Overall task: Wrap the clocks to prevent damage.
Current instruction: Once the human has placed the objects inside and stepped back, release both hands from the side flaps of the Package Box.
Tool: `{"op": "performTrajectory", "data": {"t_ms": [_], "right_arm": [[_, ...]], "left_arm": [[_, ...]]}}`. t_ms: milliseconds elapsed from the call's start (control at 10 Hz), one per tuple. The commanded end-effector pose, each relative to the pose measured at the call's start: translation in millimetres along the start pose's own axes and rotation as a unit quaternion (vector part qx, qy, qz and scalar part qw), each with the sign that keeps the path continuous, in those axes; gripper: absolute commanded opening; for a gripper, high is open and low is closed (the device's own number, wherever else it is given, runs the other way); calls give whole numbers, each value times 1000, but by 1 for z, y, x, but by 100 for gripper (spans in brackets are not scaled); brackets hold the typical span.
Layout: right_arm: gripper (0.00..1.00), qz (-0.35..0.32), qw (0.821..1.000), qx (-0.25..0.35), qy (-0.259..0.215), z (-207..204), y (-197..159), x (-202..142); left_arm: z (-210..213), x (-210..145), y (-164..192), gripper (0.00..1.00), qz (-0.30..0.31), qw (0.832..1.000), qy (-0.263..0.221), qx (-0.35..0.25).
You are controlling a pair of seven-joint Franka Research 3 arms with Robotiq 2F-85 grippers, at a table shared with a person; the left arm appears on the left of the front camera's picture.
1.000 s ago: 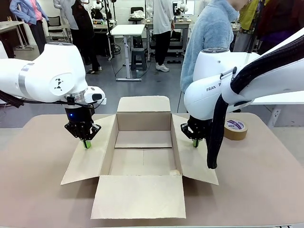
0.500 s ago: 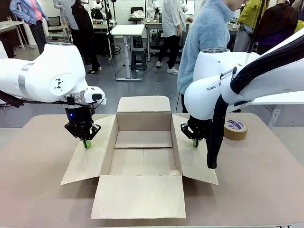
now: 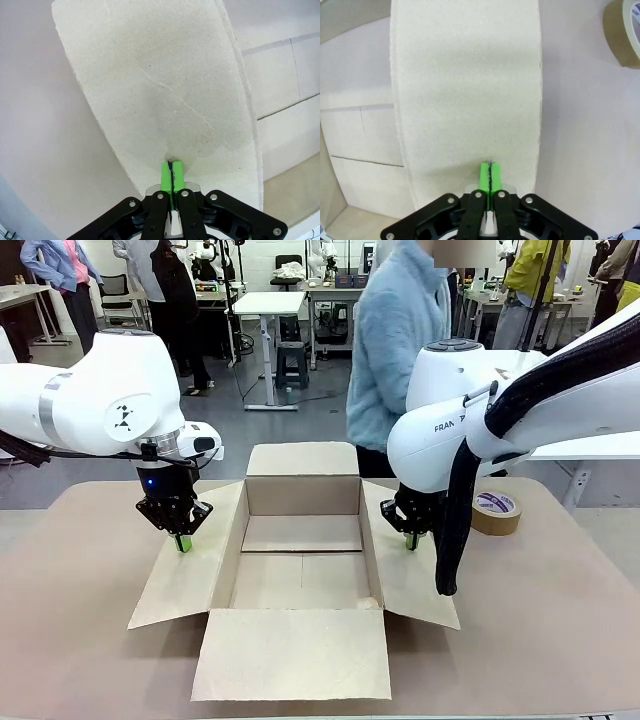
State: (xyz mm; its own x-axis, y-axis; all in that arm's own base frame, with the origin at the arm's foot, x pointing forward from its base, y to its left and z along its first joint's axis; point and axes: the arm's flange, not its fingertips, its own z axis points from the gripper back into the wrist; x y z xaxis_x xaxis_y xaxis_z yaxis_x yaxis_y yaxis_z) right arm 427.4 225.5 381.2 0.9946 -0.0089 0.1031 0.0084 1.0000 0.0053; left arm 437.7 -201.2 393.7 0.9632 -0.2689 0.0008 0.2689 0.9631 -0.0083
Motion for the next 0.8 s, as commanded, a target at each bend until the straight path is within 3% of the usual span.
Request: {"op": "performTrajectory", "data": {"t_ms": [0, 700], "right_arm": [[1, -2, 1000, -2, 2, -2, 2, -2], [1, -2, 1000, -2, 2, -2, 2, -2]], "left_arm": [[0, 0, 0, 0, 0, 1000, 0, 0], [0, 0, 0, 0, 0, 1000, 0, 0]]}}
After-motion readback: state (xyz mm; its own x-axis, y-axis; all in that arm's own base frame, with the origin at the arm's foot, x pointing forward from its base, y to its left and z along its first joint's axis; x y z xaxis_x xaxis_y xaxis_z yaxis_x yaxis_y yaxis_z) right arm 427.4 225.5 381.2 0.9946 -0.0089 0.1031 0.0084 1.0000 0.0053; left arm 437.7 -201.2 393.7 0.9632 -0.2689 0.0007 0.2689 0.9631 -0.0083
